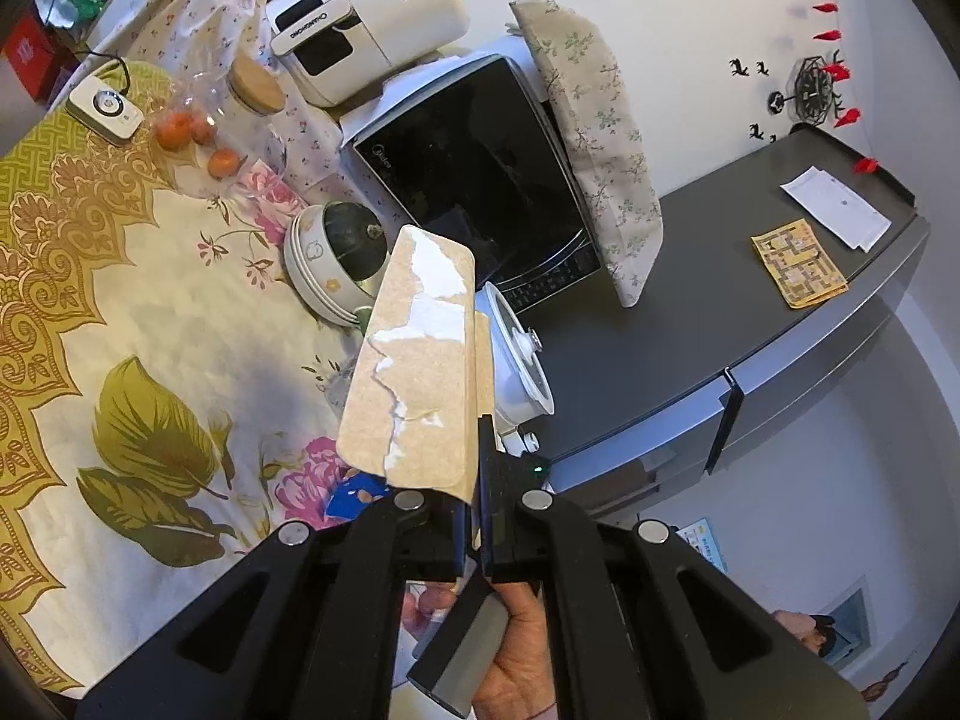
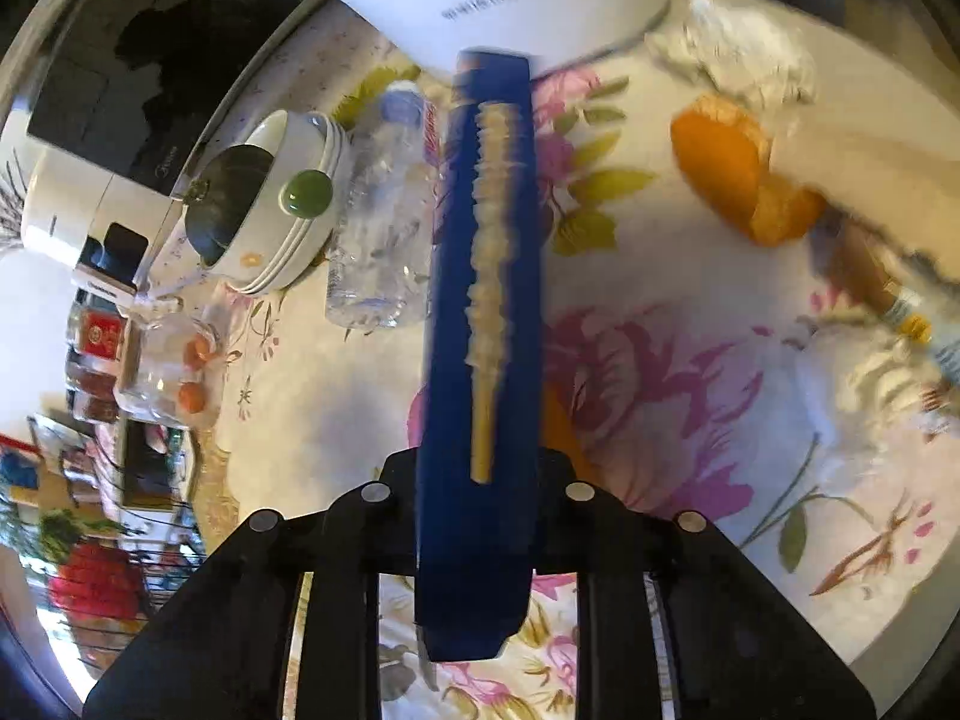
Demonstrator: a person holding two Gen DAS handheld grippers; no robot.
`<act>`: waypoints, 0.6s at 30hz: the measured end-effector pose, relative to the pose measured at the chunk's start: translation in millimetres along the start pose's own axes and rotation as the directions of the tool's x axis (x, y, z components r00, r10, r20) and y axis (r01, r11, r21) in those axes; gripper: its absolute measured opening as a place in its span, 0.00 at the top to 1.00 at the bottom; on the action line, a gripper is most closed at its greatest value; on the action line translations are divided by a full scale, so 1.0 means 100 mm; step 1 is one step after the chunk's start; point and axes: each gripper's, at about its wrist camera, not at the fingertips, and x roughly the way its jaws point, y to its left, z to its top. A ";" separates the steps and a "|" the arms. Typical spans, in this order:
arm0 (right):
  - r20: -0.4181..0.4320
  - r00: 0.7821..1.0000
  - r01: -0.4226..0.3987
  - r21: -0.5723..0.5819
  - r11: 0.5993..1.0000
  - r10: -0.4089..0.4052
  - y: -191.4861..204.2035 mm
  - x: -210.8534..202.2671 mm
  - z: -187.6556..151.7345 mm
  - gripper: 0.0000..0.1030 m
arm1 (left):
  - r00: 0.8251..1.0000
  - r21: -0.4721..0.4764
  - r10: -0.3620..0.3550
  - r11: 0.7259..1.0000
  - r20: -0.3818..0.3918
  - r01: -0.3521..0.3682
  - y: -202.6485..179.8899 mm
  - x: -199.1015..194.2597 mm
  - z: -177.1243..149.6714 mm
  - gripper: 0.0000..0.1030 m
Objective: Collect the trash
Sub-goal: 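Grasp the blue snack box on the table with the right gripper, then carry the blue box into the bin with the right gripper while the left holds the paper bag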
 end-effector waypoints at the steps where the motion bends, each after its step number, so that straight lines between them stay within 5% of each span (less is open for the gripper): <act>1: 0.006 1.000 -0.005 -0.009 1.000 0.005 0.02 -0.02 -0.01 0.81 | 1.000 0.000 0.001 1.000 0.000 -0.001 0.00 0.00 0.00 0.97; 18: 0.125 0.991 -0.031 -0.130 0.991 0.048 0.13 -0.72 0.04 0.81 | 1.000 0.024 0.008 1.000 0.000 -0.008 -0.06 0.01 -0.05 0.97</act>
